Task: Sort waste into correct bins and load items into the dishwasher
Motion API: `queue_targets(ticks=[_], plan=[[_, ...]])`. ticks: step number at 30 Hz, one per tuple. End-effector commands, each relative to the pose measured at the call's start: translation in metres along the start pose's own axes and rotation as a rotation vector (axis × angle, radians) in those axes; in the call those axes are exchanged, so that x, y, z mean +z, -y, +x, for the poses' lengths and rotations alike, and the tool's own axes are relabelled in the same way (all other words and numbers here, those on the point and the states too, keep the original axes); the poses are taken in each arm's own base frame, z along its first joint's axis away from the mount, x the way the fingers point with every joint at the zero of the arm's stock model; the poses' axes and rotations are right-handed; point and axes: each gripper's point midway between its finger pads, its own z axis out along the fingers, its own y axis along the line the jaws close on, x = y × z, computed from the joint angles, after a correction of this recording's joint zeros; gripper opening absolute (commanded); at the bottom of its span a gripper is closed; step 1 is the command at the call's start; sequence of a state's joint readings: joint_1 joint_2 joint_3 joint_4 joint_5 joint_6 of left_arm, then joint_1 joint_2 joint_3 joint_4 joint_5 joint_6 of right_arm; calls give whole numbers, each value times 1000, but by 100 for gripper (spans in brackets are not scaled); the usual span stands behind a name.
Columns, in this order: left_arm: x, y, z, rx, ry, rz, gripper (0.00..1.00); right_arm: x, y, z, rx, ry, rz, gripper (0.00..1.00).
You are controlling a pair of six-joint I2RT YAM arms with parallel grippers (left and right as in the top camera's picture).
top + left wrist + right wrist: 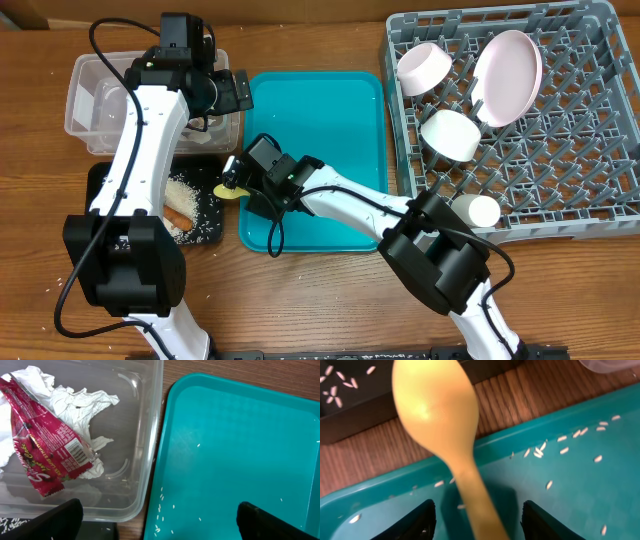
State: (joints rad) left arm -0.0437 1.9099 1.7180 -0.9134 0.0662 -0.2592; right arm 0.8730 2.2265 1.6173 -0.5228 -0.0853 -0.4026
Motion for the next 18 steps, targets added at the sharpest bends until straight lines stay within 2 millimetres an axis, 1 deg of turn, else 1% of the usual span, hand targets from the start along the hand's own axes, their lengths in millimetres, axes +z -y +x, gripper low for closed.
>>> queue_targets(ticks=[1,4,5,6,7,9,11,12,16,18], plan=[[-6,-1,-10,3,30,-5,100,9,11,-1,-11,17,20,56],[-6,-1,-10,3,30,-6,100,15,18,-4,-5,43,35,53],[-6,-1,-10,3,30,-6,100,18,19,-2,-3,41,34,49],[-6,-1,-10,3,30,-6,100,18,19,-1,0,36,32,40],[-6,-1,-10,3,30,-6,100,18,18,1,7,29,29,25],[-6,-1,-10,3,30,-6,100,18,16,6,9,8,22,17],[-6,-1,-10,3,30,-6,100,18,13,13,12,-22,10,15],[-6,-1,-10,3,30,-6,100,18,12,16,24,-33,7,11],[-6,-1,-10,3,30,-6,100,14,12,17,118,-43,6,4],[-6,-1,-10,3,30,-6,100,7,13,16,153,-43,8,4]])
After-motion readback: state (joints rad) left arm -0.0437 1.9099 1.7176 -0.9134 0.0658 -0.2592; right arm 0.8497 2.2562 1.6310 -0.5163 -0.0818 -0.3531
